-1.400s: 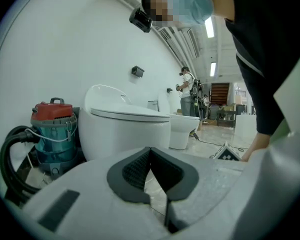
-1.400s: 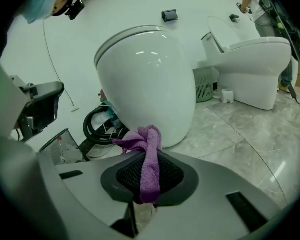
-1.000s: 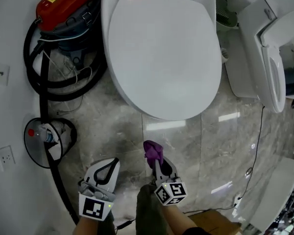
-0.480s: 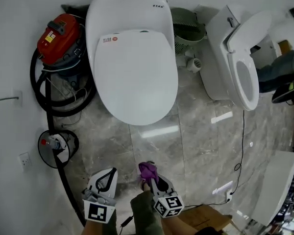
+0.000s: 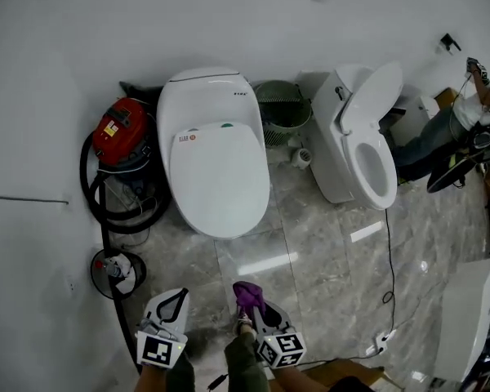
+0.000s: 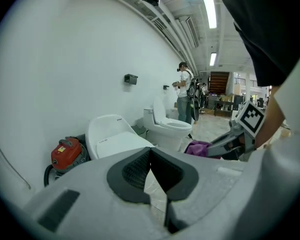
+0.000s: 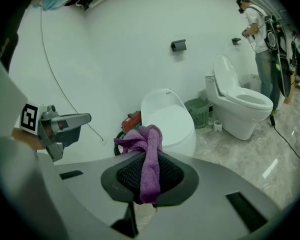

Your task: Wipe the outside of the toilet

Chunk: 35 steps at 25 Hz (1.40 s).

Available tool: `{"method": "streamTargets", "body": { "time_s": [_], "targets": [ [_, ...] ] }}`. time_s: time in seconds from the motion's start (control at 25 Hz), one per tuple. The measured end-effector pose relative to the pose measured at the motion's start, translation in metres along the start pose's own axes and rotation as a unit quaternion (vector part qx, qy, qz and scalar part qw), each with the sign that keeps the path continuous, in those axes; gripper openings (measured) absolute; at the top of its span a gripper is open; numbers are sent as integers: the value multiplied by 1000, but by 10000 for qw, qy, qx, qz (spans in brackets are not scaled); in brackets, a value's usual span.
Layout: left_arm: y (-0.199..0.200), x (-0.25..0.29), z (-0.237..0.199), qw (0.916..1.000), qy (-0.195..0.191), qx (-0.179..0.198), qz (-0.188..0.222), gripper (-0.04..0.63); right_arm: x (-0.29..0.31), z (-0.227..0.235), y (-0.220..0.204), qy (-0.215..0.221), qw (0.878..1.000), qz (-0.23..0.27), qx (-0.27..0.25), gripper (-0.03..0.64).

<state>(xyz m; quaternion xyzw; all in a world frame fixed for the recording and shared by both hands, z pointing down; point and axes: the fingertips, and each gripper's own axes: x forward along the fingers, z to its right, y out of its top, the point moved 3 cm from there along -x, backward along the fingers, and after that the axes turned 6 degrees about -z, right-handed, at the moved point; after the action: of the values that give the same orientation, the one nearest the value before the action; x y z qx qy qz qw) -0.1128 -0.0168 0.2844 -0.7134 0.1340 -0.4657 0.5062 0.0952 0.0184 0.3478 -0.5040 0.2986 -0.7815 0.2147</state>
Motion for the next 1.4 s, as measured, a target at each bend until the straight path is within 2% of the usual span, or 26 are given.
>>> {"method": "streamTargets", "body": {
  "time_s": [0.2, 0.44, 0.6, 0.8, 1.16, 1.4],
  "targets": [
    [44, -32, 15, 9990, -446, 57, 63, 8, -43, -33, 34, -13, 9994, 322, 107, 43],
    [84, -75, 23, 9943, -848, 454, 452, 8, -87, -66, 76, 28, 9975, 702, 68, 43],
    [109, -114, 20, 9930, -796, 638, 599, 8, -115, -81, 111, -66, 9944, 1049, -88, 43],
    [131, -158, 15, 9934, -638, 636, 709, 8, -152, -103, 141, -197, 9902, 1367, -185, 43],
    [156, -216, 38, 9877, -687, 1011, 978, 9, -219, -139, 164, -68, 9851, 1616, -576, 43],
    [178, -243, 39, 9820, -650, 1296, 1210, 8, -248, -155, 168, -136, 9803, 1884, -585, 43]
  ]
}}
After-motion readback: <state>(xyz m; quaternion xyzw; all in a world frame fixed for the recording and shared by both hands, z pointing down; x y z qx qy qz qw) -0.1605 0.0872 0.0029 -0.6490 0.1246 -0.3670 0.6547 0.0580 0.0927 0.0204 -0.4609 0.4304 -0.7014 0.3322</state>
